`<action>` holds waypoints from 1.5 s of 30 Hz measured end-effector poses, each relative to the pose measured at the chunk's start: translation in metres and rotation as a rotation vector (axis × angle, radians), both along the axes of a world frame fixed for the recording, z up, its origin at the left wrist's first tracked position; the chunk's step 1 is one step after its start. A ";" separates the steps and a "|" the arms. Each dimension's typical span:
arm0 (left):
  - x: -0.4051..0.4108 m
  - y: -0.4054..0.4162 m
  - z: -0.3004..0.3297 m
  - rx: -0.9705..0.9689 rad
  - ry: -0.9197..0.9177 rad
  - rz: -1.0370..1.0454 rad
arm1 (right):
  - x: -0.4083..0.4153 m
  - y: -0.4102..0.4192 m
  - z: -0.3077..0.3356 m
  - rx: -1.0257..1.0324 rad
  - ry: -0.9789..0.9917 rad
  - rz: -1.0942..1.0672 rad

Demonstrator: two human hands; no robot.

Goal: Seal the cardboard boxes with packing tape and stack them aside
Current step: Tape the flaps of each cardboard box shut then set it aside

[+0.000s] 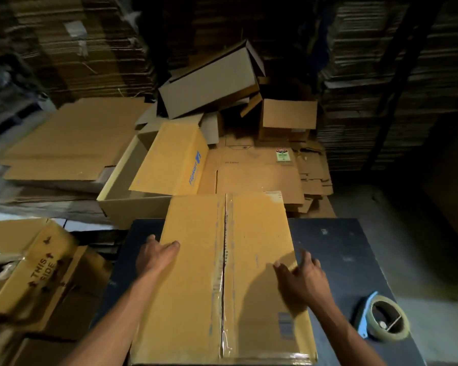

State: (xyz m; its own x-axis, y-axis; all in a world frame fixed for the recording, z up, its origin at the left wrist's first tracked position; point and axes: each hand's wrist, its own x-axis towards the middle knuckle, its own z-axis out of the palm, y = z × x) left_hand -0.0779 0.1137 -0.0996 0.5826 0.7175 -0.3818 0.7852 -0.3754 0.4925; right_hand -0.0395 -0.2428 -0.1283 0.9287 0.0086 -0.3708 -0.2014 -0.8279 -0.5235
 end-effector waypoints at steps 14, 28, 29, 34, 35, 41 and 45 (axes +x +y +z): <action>-0.046 0.027 0.019 -0.235 -0.282 -0.047 | -0.034 0.038 0.058 0.171 -0.029 -0.231; -0.067 -0.041 0.104 -0.382 -0.685 -0.333 | -0.173 -0.026 0.161 0.506 -0.356 -0.513; -0.067 -0.056 0.111 -0.403 -0.697 -0.362 | -0.180 -0.042 0.166 0.512 -0.373 -0.547; -0.060 -0.156 0.142 -0.469 -0.665 -0.601 | -0.220 -0.127 0.179 0.507 -0.474 -0.697; -0.059 -0.180 0.147 -0.483 -0.654 -0.666 | -0.231 -0.148 0.180 0.506 -0.498 -0.734; -0.064 -0.360 0.169 -0.550 -0.636 -0.982 | -0.300 -0.303 0.167 0.515 -0.617 -0.925; -0.065 -0.501 0.164 -0.598 -0.601 -1.097 | -0.341 -0.420 0.160 0.489 -0.688 -1.061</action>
